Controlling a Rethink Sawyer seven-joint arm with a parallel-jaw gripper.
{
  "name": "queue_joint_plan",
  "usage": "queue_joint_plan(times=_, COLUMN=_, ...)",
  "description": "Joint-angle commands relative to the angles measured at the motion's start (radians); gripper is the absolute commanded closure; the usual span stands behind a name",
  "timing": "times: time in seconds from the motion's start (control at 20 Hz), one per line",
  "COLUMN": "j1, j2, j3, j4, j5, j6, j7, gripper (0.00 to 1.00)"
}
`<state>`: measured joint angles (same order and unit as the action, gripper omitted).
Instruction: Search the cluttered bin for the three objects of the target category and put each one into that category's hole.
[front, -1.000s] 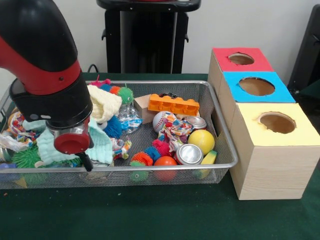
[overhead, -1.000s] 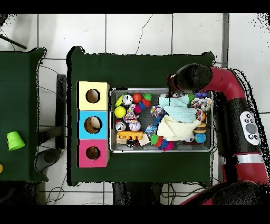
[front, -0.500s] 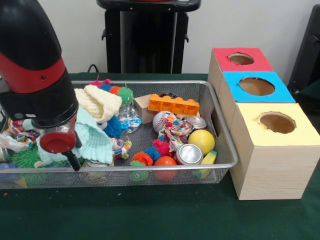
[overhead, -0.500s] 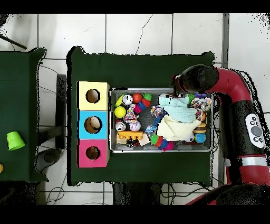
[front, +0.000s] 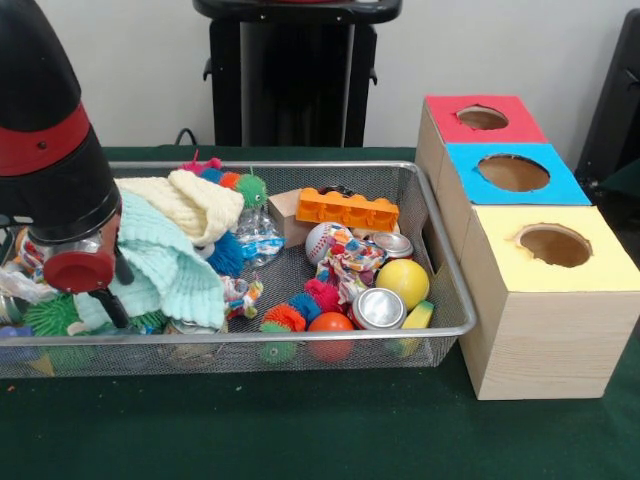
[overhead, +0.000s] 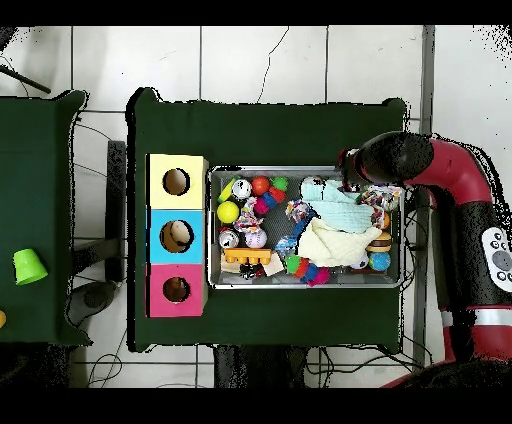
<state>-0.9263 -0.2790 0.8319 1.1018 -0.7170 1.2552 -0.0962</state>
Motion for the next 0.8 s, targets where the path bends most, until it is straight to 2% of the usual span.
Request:
queue_joint_plan(times=0.05, j1=-0.034, j2=-0.05, j3=-0.059, j4=0.128, j5=-0.026, j6=0.029, j7=-0.182, gripper=0.0)
queue_joint_plan(times=0.15, j1=-0.043, j2=-0.063, j3=-0.057, j4=0.162, j5=-0.032, j6=-0.001, j7=-0.168, gripper=0.0)
queue_joint_plan(times=0.4, j1=-0.047, j2=-0.118, j3=-0.064, j4=0.289, j5=-0.031, j6=-0.085, j7=-0.018, gripper=0.0)
queue_joint_plan(times=0.8, j1=-0.035, j2=-0.12, j3=-0.086, j4=0.423, j5=-0.002, j6=-0.224, j7=0.196, gripper=0.0)
